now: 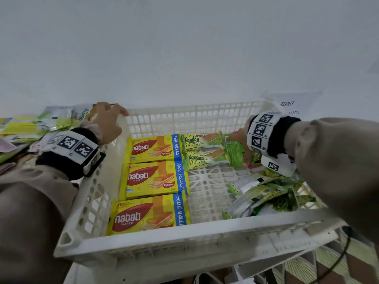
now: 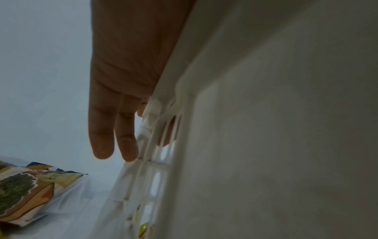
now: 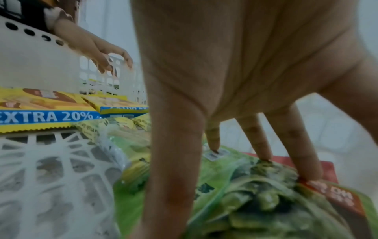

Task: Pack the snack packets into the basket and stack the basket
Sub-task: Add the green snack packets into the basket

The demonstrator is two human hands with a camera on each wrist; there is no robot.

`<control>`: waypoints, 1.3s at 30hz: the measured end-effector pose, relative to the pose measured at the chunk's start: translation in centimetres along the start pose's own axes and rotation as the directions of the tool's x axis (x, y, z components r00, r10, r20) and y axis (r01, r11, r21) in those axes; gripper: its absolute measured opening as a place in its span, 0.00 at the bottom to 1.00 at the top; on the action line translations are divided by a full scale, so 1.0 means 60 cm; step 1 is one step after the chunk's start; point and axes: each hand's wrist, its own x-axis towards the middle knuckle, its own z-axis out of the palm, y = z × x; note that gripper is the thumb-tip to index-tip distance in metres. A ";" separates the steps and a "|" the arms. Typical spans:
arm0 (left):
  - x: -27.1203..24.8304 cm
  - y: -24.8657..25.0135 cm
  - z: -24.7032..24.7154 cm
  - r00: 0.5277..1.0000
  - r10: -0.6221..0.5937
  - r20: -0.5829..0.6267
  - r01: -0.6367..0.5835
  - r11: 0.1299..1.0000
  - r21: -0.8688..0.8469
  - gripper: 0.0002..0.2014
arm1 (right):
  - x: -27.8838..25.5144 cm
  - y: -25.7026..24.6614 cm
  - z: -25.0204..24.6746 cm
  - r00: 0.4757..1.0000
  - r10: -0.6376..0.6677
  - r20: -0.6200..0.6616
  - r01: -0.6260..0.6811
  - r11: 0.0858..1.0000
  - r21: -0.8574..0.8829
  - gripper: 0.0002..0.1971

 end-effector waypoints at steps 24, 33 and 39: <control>0.001 -0.005 0.002 1.000 0.021 -0.005 -0.021 1.000 -0.002 0.23 | -0.055 0.001 -0.055 0.996 -0.066 0.059 0.074 0.987 -0.140 0.32; 0.007 -0.010 0.006 0.999 0.037 -0.019 -0.037 0.999 0.007 0.23 | -0.079 0.050 -0.101 0.930 0.065 -0.361 -0.015 0.990 0.142 0.11; 0.009 -0.011 0.006 0.999 0.034 -0.015 -0.034 0.999 0.001 0.24 | -0.083 0.069 -0.106 0.908 0.218 -0.357 0.010 0.842 0.539 0.10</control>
